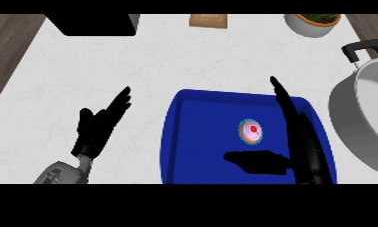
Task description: Pick the cupcake from the tray and place it in the pot
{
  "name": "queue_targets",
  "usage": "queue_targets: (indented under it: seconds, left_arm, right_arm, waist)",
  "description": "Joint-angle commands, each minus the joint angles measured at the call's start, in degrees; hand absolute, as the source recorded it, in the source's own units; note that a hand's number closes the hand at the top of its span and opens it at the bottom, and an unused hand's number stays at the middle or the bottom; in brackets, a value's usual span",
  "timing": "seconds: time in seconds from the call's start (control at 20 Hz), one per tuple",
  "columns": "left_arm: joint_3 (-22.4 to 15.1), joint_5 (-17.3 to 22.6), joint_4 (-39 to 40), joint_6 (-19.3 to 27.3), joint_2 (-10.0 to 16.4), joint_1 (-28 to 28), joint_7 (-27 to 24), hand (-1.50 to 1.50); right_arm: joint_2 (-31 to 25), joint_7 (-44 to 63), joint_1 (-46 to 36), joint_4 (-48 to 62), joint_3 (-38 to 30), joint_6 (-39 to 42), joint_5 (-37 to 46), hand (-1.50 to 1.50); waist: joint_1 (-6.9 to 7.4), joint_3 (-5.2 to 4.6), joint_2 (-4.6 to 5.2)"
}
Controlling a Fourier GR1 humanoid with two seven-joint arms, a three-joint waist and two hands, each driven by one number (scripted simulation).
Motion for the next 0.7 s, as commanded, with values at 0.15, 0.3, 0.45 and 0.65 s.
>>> queue_targets:
  seconds: [0.15, 0.3, 0.45, 0.65]
  left_arm:
    - [1.1, -1.3, 2.4, -1.2, -2.0, -0.6, -0.5, 0.00]
    - [1.7, -3.8, -2.9, -0.6, -3.2, 1.5, 2.9, 0.00]
    - [4.4, -5.0, 0.4, -2.6, -4.1, 0.4, 2.3, 0.00]
    - [7.8, -4.8, -3.3, -5.8, -2.3, 1.8, 4.9, 0.00]
  right_arm:
    - [-3.3, -1.9, 0.7, 10.8, -1.5, 8.2, -5.7, -1.50]
    - [-2.6, -5.6, 2.4, 11.9, -2.2, 7.7, -4.4, -1.50]
    - [-1.8, -12.0, 3.0, 16.6, -3.6, 5.1, -2.1, -1.50]
    - [-2.2, -15.1, 0.9, 18.0, -9.1, 5.7, -4.5, -1.50]
  waist:
    - [-0.11, 0.07, -0.03]
    - [-0.10, 0.07, -0.18]
    - [-0.20, 0.07, -0.15]
    - [-0.07, 0.07, -0.16]
